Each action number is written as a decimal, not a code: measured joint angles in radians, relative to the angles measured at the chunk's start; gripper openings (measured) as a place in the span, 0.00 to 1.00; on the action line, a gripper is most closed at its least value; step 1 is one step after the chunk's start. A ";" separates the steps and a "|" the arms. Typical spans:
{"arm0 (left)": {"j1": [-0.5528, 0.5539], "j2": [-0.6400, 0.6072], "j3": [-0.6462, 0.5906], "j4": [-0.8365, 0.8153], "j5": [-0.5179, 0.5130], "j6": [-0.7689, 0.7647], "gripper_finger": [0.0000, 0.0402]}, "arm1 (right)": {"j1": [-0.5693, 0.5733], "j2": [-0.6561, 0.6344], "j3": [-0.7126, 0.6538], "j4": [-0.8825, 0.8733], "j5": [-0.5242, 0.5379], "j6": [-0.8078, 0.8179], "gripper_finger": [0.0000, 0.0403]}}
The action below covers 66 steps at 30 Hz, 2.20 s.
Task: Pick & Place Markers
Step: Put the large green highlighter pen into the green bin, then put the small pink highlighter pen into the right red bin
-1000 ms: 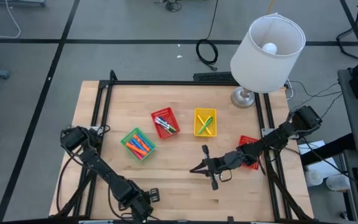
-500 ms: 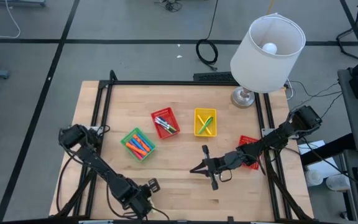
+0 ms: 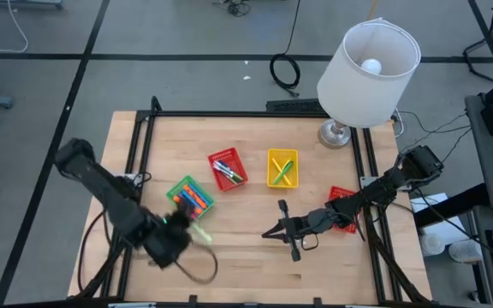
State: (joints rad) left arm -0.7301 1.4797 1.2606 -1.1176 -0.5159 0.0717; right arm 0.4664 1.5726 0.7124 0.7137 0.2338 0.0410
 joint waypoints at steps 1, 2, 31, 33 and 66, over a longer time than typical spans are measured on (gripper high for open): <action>0.021 -0.031 -0.003 -0.022 -0.007 -0.022 0.14 | 0.000 0.000 0.000 0.000 0.000 0.000 0.00; 0.048 -0.059 -0.012 -0.036 -0.005 -0.032 0.14 | 0.000 0.000 0.000 0.000 0.000 0.000 0.00; 0.421 -0.125 -0.401 0.091 0.228 0.045 0.50 | 0.000 0.000 0.000 -0.007 0.000 0.022 0.00; 0.420 -0.125 -0.401 0.091 0.228 0.045 0.60 | 0.000 0.000 0.000 -0.007 0.000 0.022 0.00; 0.376 -0.948 -1.076 1.511 0.431 0.021 0.01 | 0.018 0.000 0.000 -0.017 0.099 0.042 0.00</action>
State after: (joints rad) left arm -0.3546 0.5312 0.1844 0.3934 -0.0845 0.0924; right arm 0.4839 1.5730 0.7124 0.6968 0.3328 0.0827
